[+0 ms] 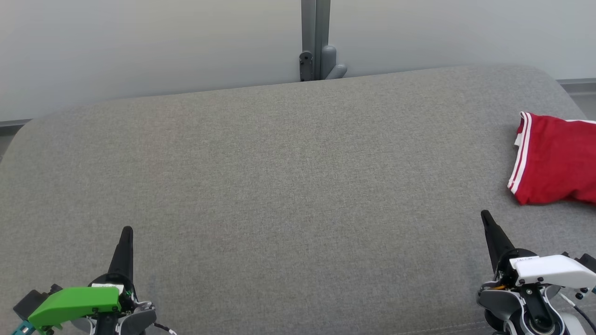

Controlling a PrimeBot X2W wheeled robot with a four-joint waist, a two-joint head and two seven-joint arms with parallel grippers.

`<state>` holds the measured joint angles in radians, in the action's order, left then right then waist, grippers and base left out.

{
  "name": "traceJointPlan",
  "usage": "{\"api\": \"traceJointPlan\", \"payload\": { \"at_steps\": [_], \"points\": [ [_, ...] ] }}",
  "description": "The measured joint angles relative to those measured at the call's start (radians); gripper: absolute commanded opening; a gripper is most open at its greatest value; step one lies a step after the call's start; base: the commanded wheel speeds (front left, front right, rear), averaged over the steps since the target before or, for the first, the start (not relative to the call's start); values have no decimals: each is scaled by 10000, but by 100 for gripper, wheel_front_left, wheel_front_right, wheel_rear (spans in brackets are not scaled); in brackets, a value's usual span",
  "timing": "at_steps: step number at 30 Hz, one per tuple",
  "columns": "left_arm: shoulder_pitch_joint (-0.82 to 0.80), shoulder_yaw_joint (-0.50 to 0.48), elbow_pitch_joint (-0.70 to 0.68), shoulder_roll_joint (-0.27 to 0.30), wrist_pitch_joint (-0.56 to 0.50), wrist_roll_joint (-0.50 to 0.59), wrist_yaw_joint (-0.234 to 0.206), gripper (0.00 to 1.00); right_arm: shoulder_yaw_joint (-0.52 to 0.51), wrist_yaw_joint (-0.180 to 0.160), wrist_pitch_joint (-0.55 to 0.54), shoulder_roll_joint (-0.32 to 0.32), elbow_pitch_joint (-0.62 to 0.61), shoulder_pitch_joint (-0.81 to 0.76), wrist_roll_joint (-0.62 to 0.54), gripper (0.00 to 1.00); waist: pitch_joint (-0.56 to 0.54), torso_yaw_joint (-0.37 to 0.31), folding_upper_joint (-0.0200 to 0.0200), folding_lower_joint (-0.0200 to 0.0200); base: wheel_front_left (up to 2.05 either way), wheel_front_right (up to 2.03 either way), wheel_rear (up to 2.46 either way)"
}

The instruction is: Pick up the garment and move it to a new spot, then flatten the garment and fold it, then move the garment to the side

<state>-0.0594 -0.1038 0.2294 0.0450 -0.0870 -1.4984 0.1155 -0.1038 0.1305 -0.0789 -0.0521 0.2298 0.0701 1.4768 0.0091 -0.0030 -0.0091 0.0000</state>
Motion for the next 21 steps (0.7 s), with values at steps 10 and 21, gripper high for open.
{"api": "traceJointPlan", "payload": {
  "at_steps": [10,21],
  "points": [
    [-137,-56,-21,10,-186,-708,88,0,-33,0,-192,12,-50,60,869,0,-40,19,0,0,0,0,0],
    [-219,-92,-31,15,-305,-1172,134,0,-56,0,-309,21,-84,81,1354,0,-63,30,0,0,0,0,0]
  ]
}}
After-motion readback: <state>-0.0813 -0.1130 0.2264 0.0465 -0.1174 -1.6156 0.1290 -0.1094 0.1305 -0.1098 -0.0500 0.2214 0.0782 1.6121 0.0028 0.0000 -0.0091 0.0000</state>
